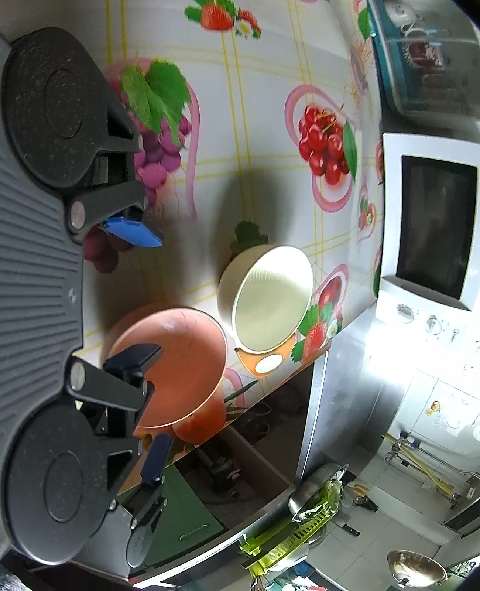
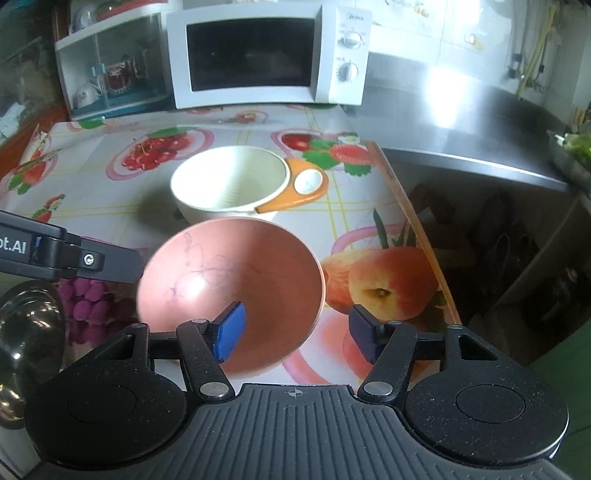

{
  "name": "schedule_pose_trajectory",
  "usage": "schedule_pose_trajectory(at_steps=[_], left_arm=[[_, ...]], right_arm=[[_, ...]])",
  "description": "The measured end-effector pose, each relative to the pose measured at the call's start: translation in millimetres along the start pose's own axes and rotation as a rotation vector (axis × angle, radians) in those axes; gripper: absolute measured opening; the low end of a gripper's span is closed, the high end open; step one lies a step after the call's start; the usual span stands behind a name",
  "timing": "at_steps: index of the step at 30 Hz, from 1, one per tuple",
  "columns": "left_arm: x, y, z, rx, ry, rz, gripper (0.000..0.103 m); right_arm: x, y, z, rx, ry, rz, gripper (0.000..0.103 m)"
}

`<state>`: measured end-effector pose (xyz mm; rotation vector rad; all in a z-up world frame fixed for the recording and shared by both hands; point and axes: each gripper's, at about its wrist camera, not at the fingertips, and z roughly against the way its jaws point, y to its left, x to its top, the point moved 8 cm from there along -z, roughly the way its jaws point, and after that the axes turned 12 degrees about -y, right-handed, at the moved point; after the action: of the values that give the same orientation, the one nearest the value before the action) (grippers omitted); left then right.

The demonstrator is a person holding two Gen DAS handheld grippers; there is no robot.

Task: Organize plates and bowls
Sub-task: 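Grasp the rim of the pink bowl with the left gripper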

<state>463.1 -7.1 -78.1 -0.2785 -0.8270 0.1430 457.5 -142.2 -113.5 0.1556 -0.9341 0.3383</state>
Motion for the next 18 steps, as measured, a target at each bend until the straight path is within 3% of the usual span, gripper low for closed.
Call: schedule_pose_trajectory(at_steps=[9,18], left_arm=[[-5.4,-4.7,-35.2,-0.013,0.048,-0.003,0.043],[-12.9,-7.2,-50.1,-0.037,0.081,-0.005,0.017]], right_arm=[[-9.3,-3.5,-21.0,0.016,0.035,-0.006,0.059],[-9.6,5.9,-22.3,0.044,0.034,0.011,0.055]])
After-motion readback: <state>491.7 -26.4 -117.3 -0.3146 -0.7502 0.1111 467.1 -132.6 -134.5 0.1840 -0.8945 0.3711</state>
